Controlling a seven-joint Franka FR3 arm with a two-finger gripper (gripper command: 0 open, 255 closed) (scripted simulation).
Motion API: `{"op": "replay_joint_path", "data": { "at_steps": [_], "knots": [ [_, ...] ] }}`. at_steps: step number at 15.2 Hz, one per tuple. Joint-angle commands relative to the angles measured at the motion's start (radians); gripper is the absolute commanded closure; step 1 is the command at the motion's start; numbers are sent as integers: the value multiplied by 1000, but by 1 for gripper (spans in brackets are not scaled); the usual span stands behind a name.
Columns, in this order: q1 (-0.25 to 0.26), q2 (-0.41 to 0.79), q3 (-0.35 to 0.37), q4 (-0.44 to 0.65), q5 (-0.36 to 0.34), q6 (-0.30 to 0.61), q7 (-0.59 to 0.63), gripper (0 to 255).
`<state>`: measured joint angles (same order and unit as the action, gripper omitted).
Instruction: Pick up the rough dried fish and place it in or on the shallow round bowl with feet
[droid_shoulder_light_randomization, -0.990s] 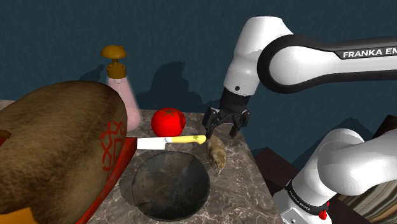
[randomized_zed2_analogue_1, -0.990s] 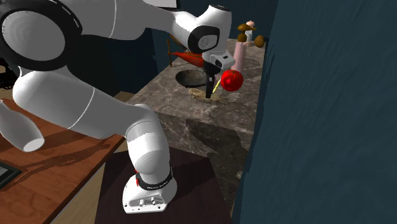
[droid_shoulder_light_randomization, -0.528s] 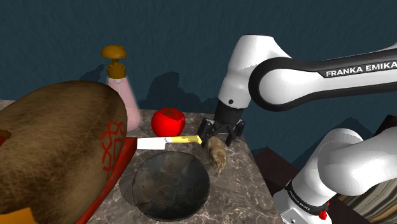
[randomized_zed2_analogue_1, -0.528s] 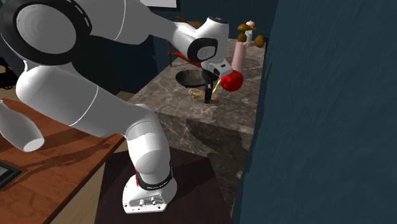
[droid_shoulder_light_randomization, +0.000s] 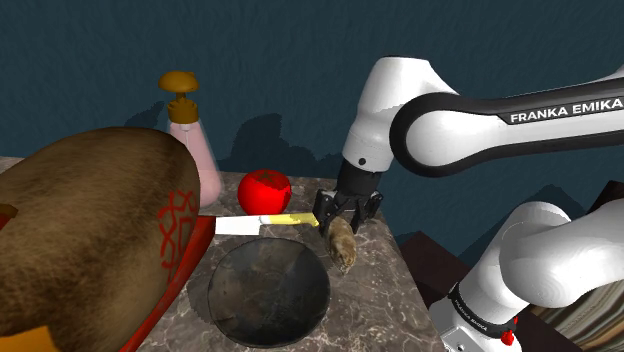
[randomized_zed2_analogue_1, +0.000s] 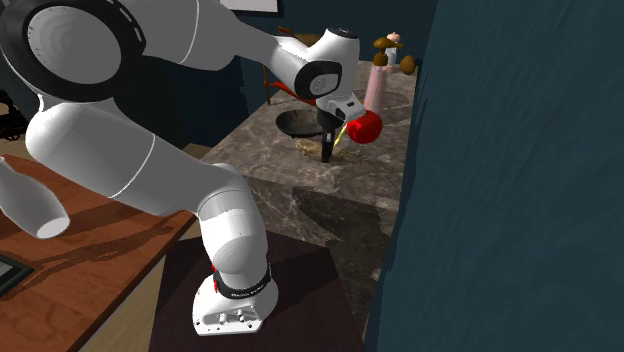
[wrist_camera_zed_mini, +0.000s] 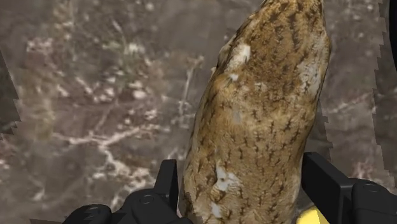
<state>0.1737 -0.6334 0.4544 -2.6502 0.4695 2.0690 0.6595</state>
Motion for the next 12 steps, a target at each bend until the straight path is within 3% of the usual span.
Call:
{"op": "replay_joint_path", "data": {
  "at_steps": [1, 9, 12],
  "knots": [
    [0, 0, 0, 0, 0, 0, 0, 255],
    [0, 0, 0, 0, 0, 0, 0, 255],
    [-3, -17, -12, 29, -12, -46, 7, 255]
  ]
}}
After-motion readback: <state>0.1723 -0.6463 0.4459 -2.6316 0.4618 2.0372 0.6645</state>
